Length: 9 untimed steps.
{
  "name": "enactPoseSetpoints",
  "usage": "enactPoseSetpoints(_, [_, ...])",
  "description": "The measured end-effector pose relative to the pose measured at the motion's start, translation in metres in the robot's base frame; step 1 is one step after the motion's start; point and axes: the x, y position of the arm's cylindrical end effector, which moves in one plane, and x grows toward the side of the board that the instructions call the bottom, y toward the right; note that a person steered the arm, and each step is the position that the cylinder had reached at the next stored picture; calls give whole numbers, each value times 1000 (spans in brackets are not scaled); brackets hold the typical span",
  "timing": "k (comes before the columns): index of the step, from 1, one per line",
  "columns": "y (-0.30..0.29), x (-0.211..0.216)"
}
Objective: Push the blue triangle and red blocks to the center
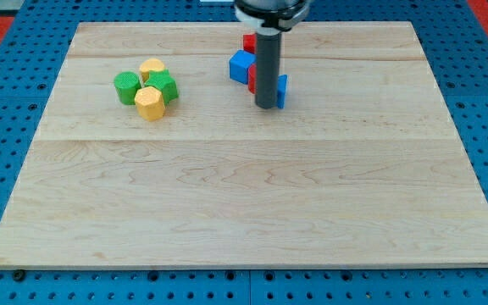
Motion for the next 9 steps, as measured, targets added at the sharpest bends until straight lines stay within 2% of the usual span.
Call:
enactPoseSetpoints(1, [11, 11])
enactPoseSetpoints(2, [62, 7])
enactPoseSetpoints(3, [116, -24])
enactPoseSetpoints(4, [9, -22])
enactPoseSetpoints(5, [-23, -17])
enactPoseSetpoints(6, [70, -43])
enactPoseSetpoints(7, [56, -134])
enactPoseSetpoints(8, [-4, -147])
enactPoseSetpoints(9, [-86, -97])
